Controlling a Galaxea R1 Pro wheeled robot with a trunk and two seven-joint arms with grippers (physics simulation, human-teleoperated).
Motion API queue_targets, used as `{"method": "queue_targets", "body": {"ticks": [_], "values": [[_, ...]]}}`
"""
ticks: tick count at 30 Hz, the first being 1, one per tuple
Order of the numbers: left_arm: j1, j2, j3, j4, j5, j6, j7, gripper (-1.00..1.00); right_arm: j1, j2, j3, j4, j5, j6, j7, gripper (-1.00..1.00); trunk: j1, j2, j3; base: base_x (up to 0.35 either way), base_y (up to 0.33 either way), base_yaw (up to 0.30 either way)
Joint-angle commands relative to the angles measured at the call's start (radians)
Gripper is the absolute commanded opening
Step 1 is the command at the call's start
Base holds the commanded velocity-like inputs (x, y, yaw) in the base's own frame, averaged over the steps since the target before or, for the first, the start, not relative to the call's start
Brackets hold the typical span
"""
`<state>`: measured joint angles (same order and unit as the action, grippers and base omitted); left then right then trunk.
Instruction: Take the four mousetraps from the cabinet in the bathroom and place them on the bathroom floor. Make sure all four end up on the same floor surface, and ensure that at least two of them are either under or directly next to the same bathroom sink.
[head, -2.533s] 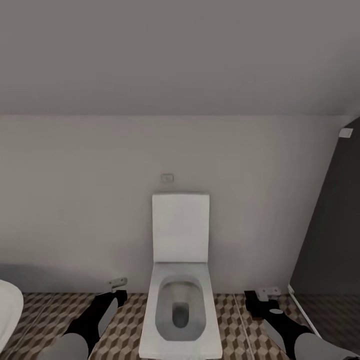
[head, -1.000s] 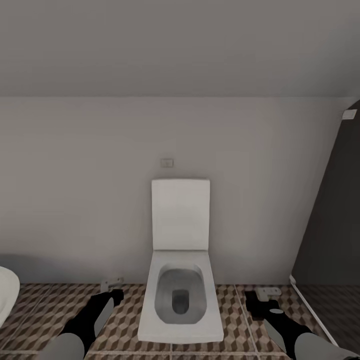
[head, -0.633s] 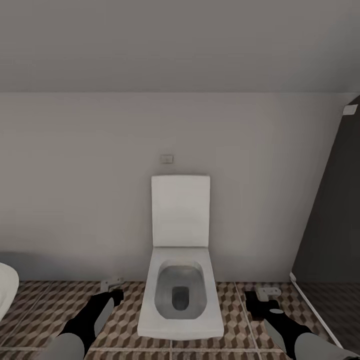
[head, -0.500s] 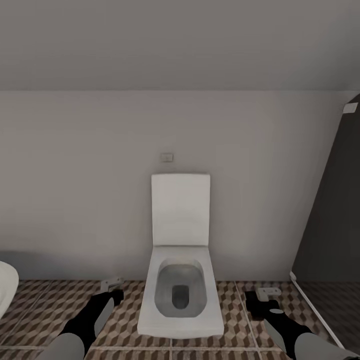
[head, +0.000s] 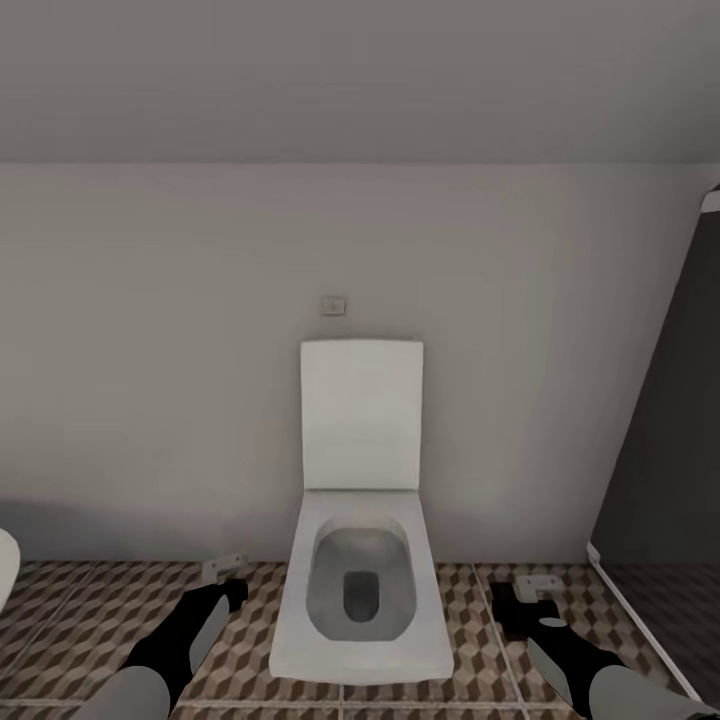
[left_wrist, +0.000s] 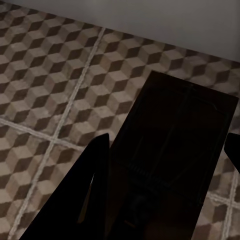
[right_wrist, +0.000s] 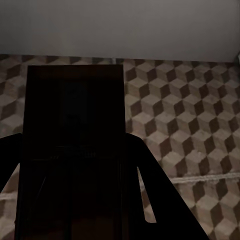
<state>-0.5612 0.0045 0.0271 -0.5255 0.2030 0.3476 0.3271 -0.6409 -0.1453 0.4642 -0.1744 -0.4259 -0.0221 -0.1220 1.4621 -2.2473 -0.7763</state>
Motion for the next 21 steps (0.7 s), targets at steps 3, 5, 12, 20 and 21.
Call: {"method": "queue_targets", "body": {"ticks": [3,5,12,20,21], "values": [[0.0,0.0,-0.001,-0.002,0.01,0.004,0.006,-1.0,-0.001,0.0,0.008,0.0,-0.013,-0.003,-0.003,-1.0,0.011,-0.022,-0.011,0.01,0.0,0.0],[0.0,0.0,-0.001,-0.002,0.01,0.004,0.006,-1.0,-0.001,0.0,0.008,0.0,-0.013,-0.003,-0.003,-1.0,0.019,-0.036,-0.017,0.004,0.0,0.0],[0.0,0.003,0.0,-0.002,0.01,0.003,0.008,-1.0,0.0,0.0,0.009,0.0,-0.013,-0.002,-0.003,-1.0,0.046,-0.085,-0.039,0.0,0.0,0.0],[0.0,0.004,0.0,-0.002,0.01,0.003,0.009,-1.0,0.0,0.0,0.01,0.0,-0.011,-0.002,-0.002,-1.0,0.077,-0.141,-0.064,0.019,0.005,0.0],[0.0,0.004,0.001,-0.002,0.009,0.003,0.01,-1.0,-0.001,0.0,0.01,0.0,-0.011,-0.002,-0.002,-1.0,0.08,-0.148,-0.067,0.186,0.063,0.0]]}}
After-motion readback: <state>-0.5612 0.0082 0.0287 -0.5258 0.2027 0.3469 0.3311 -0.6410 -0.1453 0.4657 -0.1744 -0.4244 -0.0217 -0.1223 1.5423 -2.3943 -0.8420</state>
